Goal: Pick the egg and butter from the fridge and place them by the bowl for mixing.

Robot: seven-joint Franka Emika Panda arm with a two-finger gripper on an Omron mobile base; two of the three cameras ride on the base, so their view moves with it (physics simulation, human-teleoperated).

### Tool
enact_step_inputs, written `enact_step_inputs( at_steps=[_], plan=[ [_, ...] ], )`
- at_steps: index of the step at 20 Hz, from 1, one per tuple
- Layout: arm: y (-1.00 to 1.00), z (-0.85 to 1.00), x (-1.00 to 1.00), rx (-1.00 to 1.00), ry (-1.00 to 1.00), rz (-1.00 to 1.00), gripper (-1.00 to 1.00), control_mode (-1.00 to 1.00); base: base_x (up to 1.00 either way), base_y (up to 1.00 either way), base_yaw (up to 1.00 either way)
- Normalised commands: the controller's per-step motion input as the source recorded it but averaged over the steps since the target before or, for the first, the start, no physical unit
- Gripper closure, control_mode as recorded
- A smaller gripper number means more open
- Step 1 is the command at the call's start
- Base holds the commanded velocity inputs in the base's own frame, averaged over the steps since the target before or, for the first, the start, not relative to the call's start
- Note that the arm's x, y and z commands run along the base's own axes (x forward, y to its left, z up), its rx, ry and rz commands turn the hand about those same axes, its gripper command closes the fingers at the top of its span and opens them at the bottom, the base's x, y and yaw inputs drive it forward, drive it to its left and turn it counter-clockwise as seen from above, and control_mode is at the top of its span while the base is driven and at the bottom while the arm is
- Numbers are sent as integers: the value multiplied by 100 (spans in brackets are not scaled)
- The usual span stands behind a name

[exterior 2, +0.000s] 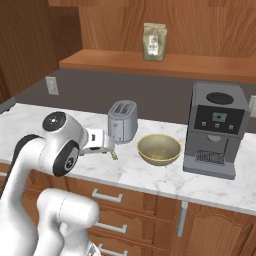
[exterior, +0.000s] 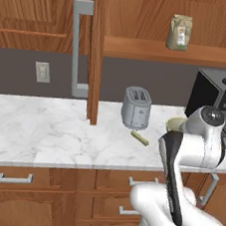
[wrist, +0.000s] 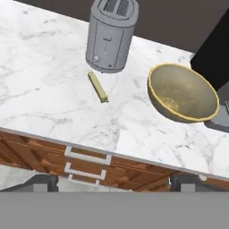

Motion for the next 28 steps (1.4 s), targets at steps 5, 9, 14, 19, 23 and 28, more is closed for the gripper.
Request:
enact_step_inputs(
  at_steps=[5, 9, 14, 19, 23, 28],
  plan=[
    [0, 100, -100, 0, -25, 0, -100, -100, 0, 0, 0],
    [-5, 100, -96, 1, -29, 0, -100, -100, 0, 0, 0],
    [0, 42, -64, 0, -50, 0, -100, -100, 0, 0, 0],
    [0, 0, -13, 0, -8, 0, -100, -100, 0, 0, 0],
    [0, 0, -24, 0, -1, 4, -100, 100, -75, -2, 32],
    [0, 0, 0, 0, 0, 0, -100, 100, -95, 0, 66]
  ],
)
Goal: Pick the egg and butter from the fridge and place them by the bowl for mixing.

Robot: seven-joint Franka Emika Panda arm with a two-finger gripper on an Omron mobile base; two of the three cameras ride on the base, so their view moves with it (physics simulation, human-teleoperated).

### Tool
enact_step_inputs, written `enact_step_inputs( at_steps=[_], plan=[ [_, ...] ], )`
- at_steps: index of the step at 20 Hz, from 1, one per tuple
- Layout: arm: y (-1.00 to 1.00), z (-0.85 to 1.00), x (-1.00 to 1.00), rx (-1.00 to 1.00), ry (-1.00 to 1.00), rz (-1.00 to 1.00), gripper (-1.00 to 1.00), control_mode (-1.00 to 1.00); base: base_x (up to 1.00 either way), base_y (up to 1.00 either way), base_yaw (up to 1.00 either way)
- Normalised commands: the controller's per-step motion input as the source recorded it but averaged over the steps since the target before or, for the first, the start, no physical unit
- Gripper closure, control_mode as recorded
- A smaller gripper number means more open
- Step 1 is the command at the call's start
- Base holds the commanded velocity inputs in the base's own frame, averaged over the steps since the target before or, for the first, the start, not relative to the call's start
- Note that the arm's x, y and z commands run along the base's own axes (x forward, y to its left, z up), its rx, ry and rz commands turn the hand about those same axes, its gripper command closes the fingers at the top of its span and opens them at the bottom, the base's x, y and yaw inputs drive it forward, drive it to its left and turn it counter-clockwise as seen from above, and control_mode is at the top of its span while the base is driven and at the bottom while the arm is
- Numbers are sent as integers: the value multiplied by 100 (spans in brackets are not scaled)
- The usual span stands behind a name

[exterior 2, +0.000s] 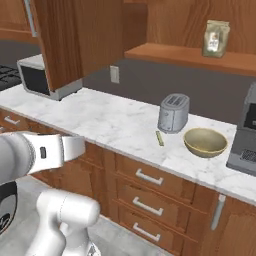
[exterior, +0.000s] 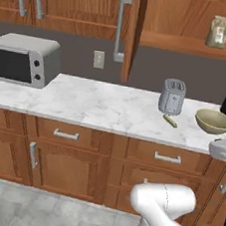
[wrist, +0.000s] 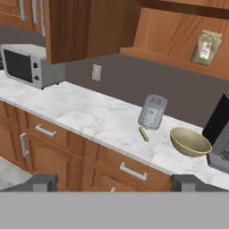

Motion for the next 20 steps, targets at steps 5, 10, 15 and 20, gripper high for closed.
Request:
enact_step_inputs(
  at_steps=[5, 10, 15, 20],
  plan=[
    [0, 0, 0, 0, 0, 0, -100, 100, -43, 0, 80],
    [0, 0, 0, 0, 0, 0, -100, 100, -28, 0, 81],
    [0, 0, 0, 0, 0, 0, -100, 100, -3, 5, 73],
    [0, 0, 0, 0, 0, 0, -100, 100, 77, 15, 25]
  ],
)
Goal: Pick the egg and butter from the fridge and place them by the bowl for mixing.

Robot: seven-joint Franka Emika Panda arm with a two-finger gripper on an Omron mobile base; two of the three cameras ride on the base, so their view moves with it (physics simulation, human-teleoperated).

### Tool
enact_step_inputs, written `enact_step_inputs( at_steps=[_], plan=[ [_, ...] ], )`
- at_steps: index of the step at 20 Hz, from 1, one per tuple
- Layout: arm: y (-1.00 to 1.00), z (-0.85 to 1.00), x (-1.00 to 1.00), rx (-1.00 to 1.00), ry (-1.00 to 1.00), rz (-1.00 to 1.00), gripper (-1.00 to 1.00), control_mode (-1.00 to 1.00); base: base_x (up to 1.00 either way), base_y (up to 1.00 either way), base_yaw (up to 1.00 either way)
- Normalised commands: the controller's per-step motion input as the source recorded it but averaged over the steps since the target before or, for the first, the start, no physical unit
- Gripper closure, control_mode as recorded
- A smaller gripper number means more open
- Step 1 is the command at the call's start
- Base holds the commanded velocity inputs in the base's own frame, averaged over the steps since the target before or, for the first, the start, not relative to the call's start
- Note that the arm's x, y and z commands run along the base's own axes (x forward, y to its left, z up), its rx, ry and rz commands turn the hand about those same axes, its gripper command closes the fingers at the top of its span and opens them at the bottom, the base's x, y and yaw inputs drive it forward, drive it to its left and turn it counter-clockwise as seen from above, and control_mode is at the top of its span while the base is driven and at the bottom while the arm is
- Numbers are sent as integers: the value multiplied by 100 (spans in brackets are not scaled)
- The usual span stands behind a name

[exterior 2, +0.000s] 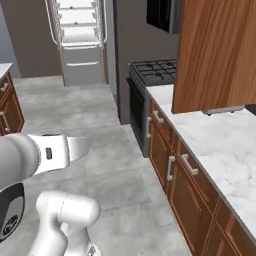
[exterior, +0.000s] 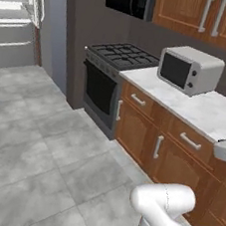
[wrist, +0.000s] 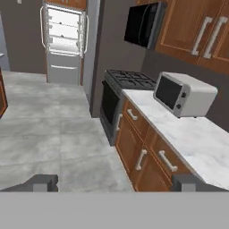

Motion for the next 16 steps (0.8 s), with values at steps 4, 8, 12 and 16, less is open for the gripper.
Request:
enact_step_inputs(
  at_steps=[4, 8, 12, 16],
  plan=[
    [0, 0, 0, 0, 0, 0, -100, 100, 100, 48, 0],
    [0, 0, 0, 0, 0, 0, -100, 100, 100, 69, 0],
    [0, 0, 0, 0, 0, 0, -100, 100, 100, 81, 3],
    [0, 0, 0, 0, 0, 0, -100, 100, 100, 66, 13]
  ],
)
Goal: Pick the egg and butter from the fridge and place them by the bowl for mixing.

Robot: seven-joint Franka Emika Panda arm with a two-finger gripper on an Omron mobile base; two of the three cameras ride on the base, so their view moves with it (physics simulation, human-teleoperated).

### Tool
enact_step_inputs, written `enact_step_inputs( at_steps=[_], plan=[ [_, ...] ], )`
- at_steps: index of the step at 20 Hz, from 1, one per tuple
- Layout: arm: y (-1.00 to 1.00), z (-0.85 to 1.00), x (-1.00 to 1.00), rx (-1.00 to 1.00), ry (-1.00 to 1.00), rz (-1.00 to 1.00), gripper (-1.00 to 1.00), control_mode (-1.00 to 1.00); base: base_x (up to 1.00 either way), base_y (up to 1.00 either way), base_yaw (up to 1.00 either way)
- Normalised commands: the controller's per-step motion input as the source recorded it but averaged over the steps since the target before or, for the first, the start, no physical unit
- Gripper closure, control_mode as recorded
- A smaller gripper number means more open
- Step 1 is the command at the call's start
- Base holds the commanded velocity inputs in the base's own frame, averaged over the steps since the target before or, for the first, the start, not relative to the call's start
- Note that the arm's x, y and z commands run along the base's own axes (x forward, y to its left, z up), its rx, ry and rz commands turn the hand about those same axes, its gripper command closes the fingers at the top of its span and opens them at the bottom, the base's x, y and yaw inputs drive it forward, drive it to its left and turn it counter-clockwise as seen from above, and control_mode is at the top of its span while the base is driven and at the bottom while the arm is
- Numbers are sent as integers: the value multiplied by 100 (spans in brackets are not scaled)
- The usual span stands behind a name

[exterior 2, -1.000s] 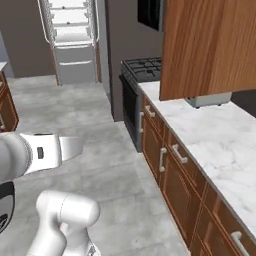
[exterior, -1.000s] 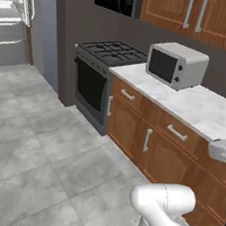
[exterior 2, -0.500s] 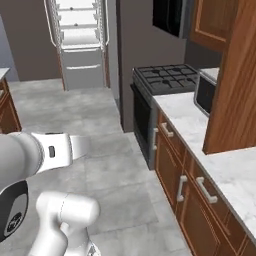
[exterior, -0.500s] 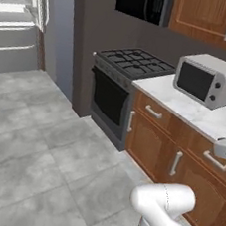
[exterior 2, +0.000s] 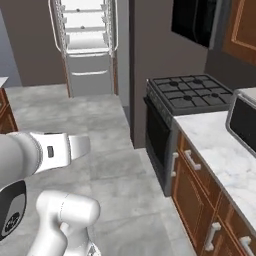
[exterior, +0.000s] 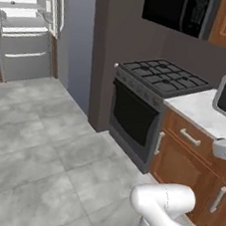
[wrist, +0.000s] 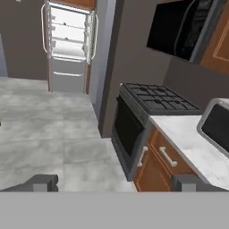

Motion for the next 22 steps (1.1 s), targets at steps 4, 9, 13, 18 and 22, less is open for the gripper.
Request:
enact_step_inputs(
  at_steps=[4, 9, 13, 18, 22],
  plan=[
    [0, 0, 0, 0, 0, 0, -100, 100, 100, 57, 14],
    [0, 0, 0, 0, 0, 0, -100, 100, 100, 47, 11],
    [0, 0, 0, 0, 0, 0, -100, 100, 100, 50, 11],
    [0, 0, 0, 0, 0, 0, -100, 100, 100, 54, 7],
    [0, 0, 0, 0, 0, 0, -100, 100, 100, 54, 6]
  ],
)
